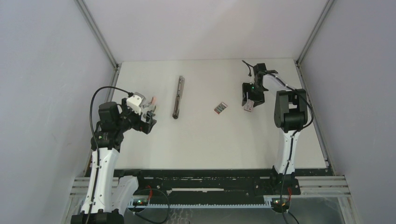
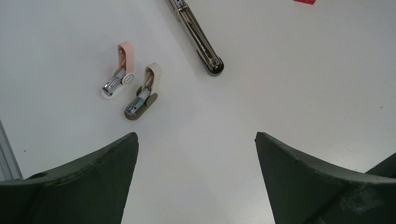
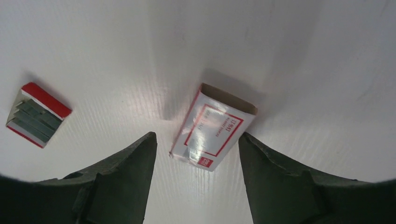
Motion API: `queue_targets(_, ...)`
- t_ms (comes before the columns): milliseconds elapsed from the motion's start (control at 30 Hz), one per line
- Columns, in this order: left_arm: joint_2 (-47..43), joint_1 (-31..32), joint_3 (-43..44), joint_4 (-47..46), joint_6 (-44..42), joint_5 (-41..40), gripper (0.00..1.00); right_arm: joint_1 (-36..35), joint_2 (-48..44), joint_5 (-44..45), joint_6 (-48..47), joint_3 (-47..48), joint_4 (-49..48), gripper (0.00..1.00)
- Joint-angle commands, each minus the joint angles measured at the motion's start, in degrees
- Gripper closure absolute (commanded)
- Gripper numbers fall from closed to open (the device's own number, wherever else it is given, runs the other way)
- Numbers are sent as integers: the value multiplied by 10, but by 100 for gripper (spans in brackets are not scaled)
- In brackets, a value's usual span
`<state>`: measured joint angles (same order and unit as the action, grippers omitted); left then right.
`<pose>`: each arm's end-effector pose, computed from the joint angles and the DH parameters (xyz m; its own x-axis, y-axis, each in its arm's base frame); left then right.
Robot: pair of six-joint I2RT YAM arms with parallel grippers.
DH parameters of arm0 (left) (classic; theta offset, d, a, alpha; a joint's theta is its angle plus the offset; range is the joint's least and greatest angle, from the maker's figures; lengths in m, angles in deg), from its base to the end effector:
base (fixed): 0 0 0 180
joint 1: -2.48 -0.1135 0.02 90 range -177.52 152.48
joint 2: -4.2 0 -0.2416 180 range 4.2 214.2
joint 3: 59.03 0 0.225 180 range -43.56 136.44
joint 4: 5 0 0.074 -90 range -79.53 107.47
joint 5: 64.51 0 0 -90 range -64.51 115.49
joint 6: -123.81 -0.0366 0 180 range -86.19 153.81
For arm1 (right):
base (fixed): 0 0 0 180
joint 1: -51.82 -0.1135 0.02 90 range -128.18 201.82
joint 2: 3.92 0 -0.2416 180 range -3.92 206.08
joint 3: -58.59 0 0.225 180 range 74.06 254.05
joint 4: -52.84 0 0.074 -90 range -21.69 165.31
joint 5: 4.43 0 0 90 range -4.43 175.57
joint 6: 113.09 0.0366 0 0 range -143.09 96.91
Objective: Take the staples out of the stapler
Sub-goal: Pick up the shell from the center of the board.
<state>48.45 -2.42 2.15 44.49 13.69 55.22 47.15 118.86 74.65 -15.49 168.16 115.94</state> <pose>0.1523 -0.0052 0.2907 -0.3858 0.2667 -0.8832 0.5058 0.8617 0.0393 0.3940 0.0391 0.1584 -0.9763 0.0505 -0.2102 0.0045 0.9769 0.2137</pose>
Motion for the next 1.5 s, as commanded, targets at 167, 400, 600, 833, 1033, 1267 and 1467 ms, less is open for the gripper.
queue_targets(167,-1,-3,6,-7,-8,4,0,-50,38,102,-13,37,-3,40)
queue_targets(400,0,-3,7,-7,-8,5,0,-78,36,147,-39,39,-14,49)
queue_targets(600,-1,-3,6,-6,-8,6,0,-103,20,170,-53,35,-24,52)
queue_targets(833,-3,-3,8,-6,-8,6,0,-115,9,170,-63,38,-30,58)
queue_targets(1033,-3,-4,7,-5,-7,6,0,-124,9,152,-75,46,-37,60)
queue_targets(1267,-3,-4,8,-6,-7,6,0,-144,26,144,-95,88,-42,59)
queue_targets(1467,0,-4,8,-5,-7,5,0,-170,37,141,-120,143,-46,59)
